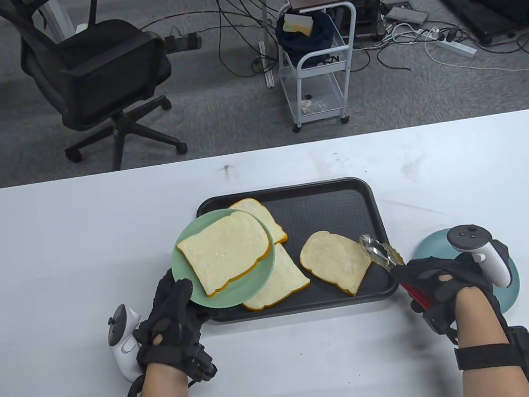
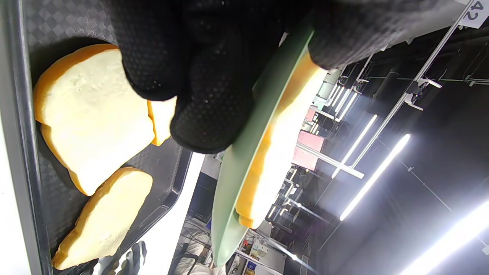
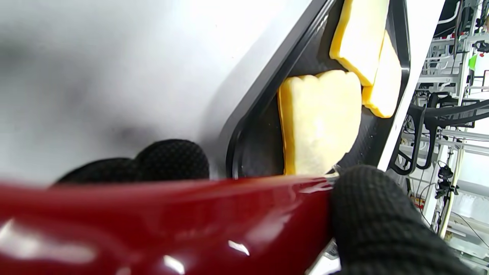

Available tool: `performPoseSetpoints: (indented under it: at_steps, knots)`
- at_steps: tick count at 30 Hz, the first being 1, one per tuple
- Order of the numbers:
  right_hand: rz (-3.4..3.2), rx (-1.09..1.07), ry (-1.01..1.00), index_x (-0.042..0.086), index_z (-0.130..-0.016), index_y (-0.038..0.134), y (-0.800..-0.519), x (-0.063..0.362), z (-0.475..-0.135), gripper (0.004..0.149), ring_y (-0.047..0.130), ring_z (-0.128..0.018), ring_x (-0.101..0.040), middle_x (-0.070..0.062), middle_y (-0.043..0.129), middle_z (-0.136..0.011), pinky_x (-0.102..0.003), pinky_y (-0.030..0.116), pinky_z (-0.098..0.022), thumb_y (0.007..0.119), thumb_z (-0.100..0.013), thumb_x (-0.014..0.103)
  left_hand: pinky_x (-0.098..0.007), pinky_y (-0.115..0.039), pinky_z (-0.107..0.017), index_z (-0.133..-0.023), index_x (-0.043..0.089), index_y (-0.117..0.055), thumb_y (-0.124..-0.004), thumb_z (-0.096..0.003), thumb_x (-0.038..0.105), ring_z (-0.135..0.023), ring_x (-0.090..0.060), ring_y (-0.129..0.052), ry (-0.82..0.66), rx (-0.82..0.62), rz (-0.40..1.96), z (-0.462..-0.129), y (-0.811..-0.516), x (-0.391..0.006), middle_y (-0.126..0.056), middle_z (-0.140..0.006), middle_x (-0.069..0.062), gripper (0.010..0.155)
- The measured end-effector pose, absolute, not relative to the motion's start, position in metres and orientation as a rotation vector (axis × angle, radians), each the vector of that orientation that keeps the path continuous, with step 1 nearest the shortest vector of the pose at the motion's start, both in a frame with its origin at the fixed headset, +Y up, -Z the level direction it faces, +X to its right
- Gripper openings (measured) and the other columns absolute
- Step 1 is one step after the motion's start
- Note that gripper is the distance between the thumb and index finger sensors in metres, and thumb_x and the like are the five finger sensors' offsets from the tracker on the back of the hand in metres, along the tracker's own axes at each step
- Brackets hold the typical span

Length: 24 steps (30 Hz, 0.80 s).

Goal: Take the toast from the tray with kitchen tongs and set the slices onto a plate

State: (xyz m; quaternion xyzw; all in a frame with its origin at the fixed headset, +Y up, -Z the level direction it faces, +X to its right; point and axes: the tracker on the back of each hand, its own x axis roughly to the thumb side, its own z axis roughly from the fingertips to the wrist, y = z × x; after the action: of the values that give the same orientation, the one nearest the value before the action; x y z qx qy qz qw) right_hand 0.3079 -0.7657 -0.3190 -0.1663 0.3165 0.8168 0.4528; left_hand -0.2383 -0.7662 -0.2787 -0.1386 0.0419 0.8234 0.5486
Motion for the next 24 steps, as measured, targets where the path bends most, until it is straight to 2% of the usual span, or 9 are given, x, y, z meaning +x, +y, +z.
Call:
performPoseSetpoints:
  at_steps: [8, 12, 24]
  knots:
    - [1.937, -0.405, 0.827, 0.013, -0.105, 0.062, -0.783, 0.305, -0.323, 0.070, 0.104, -0.049, -0.039, -0.024, 0.087, -0.083, -0.049, 0.091, -0.032, 0.084, -0.050, 0.050, -0.042, -0.087, -0.057, -0.103, 0.038, -0.037, -0.074, -0.0531, 0.048, -0.059, -0.022, -0.110, 0.102, -0.331, 1.948, -0.278, -0.766, -0.238, -0.076, -0.103, -0.003, 0.063]
    - [1.892, -0.398, 0.765, 0.017, -0.104, 0.063, -0.783, 0.305, -0.324, 0.066, 0.105, -0.048, -0.037, -0.021, 0.089, -0.081, -0.048, 0.092, -0.032, 0.085, -0.050, 0.048, -0.042, -0.087, -0.057, -0.103, 0.038, -0.037, -0.074, -0.0532, 0.048, -0.059, -0.022, -0.110, 0.103, -0.333, 1.952, -0.278, -0.767, -0.238, -0.077, -0.103, -0.003, 0.063]
    - [1.626, -0.198, 0.306, 0.019, -0.104, 0.062, -0.736, 0.299, -0.316, 0.063, 0.106, -0.047, -0.034, -0.018, 0.090, -0.081, -0.046, 0.092, -0.032, 0.084, -0.052, 0.045, -0.042, -0.087, -0.057, -0.103, 0.038, -0.037, -0.074, -0.0533, 0.048, -0.060, -0.022, -0.110, 0.105, -0.332, 1.956, -0.278, -0.767, -0.238, -0.077, -0.103, -0.001, 0.063]
